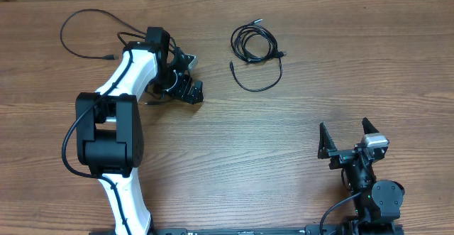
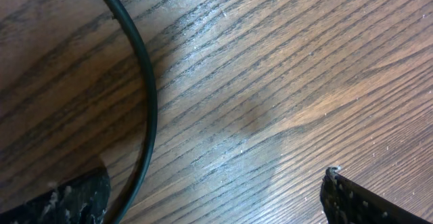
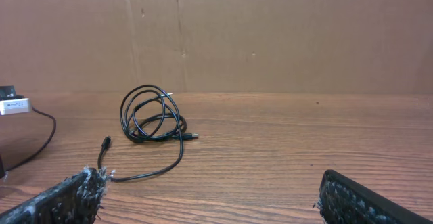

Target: Untangle cables

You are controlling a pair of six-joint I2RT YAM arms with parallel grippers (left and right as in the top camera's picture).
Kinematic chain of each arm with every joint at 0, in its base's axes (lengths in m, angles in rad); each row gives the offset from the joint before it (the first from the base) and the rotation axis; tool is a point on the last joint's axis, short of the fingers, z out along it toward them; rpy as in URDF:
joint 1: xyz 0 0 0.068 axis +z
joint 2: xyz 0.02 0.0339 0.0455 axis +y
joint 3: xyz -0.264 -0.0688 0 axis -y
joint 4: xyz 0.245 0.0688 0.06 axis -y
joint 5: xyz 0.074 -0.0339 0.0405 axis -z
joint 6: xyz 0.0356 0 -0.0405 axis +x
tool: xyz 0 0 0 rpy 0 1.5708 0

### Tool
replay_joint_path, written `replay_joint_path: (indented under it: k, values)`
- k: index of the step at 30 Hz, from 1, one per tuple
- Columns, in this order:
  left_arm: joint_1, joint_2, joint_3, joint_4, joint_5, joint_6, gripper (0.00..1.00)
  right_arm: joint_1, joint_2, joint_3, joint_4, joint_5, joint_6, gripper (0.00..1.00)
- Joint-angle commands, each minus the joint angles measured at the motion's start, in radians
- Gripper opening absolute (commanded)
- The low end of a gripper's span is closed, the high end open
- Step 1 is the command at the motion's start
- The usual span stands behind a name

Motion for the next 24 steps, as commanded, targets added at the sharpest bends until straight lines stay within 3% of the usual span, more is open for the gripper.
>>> replay_joint_path:
  k: [1, 14, 16, 19, 24]
  values:
    - [-0.001, 0.024, -0.032, 0.01, -0.01, -0.018, 1.0, -0.002, -0.002, -0.01, 0.005, 0.005, -0.005, 1.0]
    - [-0.007, 0.024, -0.032, 0.044, -0.028, -0.043, 1.0, -0.002, -0.002, -0.01, 0.005, 0.005, -0.005, 1.0]
    - [-0.007, 0.024, -0.032, 0.04, -0.093, -0.024, 1.0, -0.002, -0.002, -0.01, 0.005, 0.005, -0.005, 1.0]
    - [-0.007, 0.024, -0.032, 0.021, -0.233, -0.014, 0.92, -0.002, -0.002, -0.01, 0.005, 0.005, -0.005, 1.0]
    - [-0.007, 0.024, -0.032, 0.02, -0.273, -0.014, 0.88, -0.002, -0.002, -0.01, 0.005, 0.005, -0.005, 1.0]
